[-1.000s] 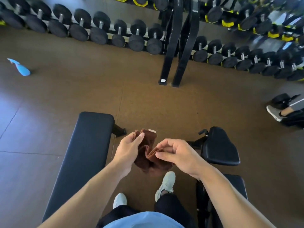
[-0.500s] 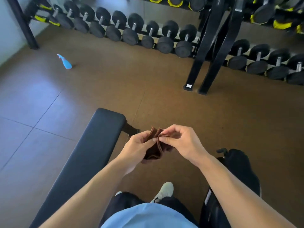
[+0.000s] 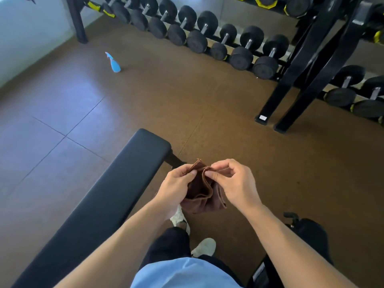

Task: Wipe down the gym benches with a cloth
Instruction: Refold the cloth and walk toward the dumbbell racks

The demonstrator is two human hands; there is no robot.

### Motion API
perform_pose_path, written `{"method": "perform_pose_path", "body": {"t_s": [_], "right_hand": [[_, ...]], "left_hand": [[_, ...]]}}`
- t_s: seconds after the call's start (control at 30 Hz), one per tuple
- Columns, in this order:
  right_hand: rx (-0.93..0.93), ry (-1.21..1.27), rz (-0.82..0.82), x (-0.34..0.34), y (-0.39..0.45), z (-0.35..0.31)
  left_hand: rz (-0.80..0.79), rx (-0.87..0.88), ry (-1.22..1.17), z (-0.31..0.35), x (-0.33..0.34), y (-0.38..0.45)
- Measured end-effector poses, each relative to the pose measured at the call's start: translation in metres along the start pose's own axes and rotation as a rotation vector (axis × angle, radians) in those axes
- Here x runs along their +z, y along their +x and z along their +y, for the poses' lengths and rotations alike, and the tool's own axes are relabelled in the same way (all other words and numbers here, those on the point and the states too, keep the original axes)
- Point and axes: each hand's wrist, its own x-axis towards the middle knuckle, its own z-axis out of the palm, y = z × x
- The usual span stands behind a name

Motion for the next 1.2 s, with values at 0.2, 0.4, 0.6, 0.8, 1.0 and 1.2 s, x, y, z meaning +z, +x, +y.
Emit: {"method": "perform_pose_path", "body": {"t_s": [0.2,0.4,0.6,0.8,1.0,1.2], "right_hand": [[-0.091,-0.077,-0.040,0.015,0.041,-0.014],[0.038,-0.165,-0.412,0.027,0.101,-0.047],[-0.002,-0.017,-0.457,0.035,0.159,-0.084],[-0.006,-0.056,-0.292,0.045,0.211,-0.097],[-0.016,-0.091,-0.238,0.052,0.249,-0.099],[-0.044,-0.101,-0.234,0.041,0.311,-0.086]], "left_hand": [[0.160,-0.093,-0.200,0.020,-0.018,0.037],[0.173,0.036,0.054,0.062,-0.053,0.091],[-0.108,0.146,0.332,0.110,-0.083,0.130],[-0.202,0.134,0.199,0.133,-0.095,0.153],[-0.202,0.211,0.255,0.149,-0.099,0.182],[-0.100,0.334,0.540,0.175,-0.081,0.227]]}}
